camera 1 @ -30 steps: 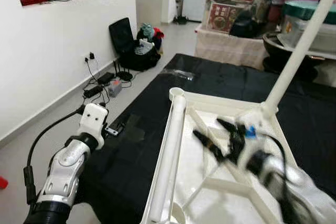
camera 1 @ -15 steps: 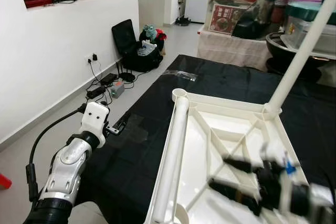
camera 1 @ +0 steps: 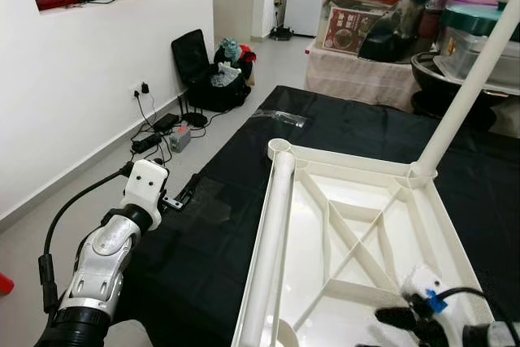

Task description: Building children table

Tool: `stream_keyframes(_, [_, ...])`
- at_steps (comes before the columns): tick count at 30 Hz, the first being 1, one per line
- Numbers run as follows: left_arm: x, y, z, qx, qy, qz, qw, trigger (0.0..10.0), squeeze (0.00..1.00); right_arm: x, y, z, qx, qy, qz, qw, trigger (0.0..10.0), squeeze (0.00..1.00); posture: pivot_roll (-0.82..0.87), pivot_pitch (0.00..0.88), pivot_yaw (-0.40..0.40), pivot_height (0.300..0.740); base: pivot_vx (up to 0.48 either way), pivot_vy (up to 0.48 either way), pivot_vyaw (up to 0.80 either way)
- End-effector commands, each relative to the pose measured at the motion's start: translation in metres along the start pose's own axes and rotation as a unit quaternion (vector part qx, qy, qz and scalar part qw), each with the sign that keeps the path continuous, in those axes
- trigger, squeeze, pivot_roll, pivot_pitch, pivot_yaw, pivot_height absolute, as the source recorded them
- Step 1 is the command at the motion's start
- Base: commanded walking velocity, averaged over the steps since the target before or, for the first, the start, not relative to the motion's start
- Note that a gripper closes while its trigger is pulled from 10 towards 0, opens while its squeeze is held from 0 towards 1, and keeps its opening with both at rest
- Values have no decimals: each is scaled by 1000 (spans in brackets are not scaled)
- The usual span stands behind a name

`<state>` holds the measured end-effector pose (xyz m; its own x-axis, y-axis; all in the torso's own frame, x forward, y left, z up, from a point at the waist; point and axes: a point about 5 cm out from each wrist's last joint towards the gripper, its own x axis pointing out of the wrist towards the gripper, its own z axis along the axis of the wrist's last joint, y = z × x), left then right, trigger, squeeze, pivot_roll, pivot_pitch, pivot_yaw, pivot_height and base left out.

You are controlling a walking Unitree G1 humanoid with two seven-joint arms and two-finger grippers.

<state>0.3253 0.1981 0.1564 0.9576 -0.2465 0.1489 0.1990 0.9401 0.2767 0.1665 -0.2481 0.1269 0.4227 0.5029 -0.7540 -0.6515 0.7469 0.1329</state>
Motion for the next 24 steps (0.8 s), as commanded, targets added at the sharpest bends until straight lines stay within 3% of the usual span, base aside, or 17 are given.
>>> stream_keyframes(1, [0, 2, -2, 8, 8, 2, 1000, 10000, 0, -1, -5, -14, -21, 48, -20, 998, 10000, 494, 1, 0, -74, 740, 0, 0, 0])
stream_keyframes(8, [2, -2, -3, 9, 9, 0, 1000, 10000, 0, -1, -15, -39, -67, 135, -58, 987, 10000, 486, -1, 0, -78, 740, 0, 0, 0])
stream_keyframes(10, [2, -2, -3, 9, 9, 0, 1000, 10000, 0, 2, -30, -44, -91, 166, -118, 975, 10000, 490, 3, 0, -81, 740, 0, 0, 0])
stream_keyframes(11, [2, -2, -3, 9, 9, 0, 1000, 10000, 0, 2, -30, -44, -91, 166, -118, 975, 10000, 490, 3, 0, -81, 740, 0, 0, 0])
stream_keyframes(13, [1, -2, -3, 9, 9, 1, 1000, 10000, 0, 3, -50, -40, -112, 176, -196, 958, 10000, 490, 5, 0, -82, 740, 0, 0, 0])
stream_keyframes(14, [1, -2, -3, 9, 9, 1, 1000, 10000, 0, 3, -50, -40, -112, 176, -196, 958, 10000, 490, 5, 0, -82, 740, 0, 0, 0])
stream_keyframes(15, [1, -2, -3, 9, 9, 2, 1000, 10000, 0, 2, -60, -35, -118, 174, -232, 950, 10000, 490, 8, 0, -87, 740, 0, 0, 0])
stream_keyframes(18, [1, -2, -3, 9, 9, 2, 1000, 10000, 0, 0, -68, -32, -131, 179, -259, 940, 10000, 502, 8, 0, -87, 740, 0, 0, 0])
stream_keyframes(19, [1, -3, -3, 8, 9, 2, 1000, 10000, 0, -2, -76, -30, -153, 190, -282, 928, 10000, 498, 13, 0, -91, 740, 0, 0, 0])
stream_keyframes(20, [1, -3, -3, 8, 9, 2, 1000, 10000, 0, -2, -76, -30, -153, 190, -282, 928, 10000, 498, 13, 0, -91, 740, 0, 0, 0])
stream_keyframes(21, [1, -4, -3, 8, 9, 2, 1000, 10000, 0, -5, -83, -31, -181, 209, -297, 914, 10000, 502, 21, 0, -99, 740, 0, 0, 0])
stream_keyframes(22, [1, -4, -3, 8, 9, 2, 1000, 10000, 0, -5, -83, -31, -181, 209, -297, 914, 10000, 502, 21, 0, -99, 740, 0, 0, 0])
stream_keyframes(23, [1, -4, -3, 8, 9, 3, 1000, 10000, 0, -9, -89, -33, -207, 228, -307, 901, 10000, 502, 21, 0, -100, 740, 0, 0, 0])
stream_keyframes(24, [1, -4, -3, 8, 9, 3, 1000, 10000, 0, -9, -89, -33, -207, 228, -307, 901, 10000, 502, 21, 0, -100, 740, 0, 0, 0])
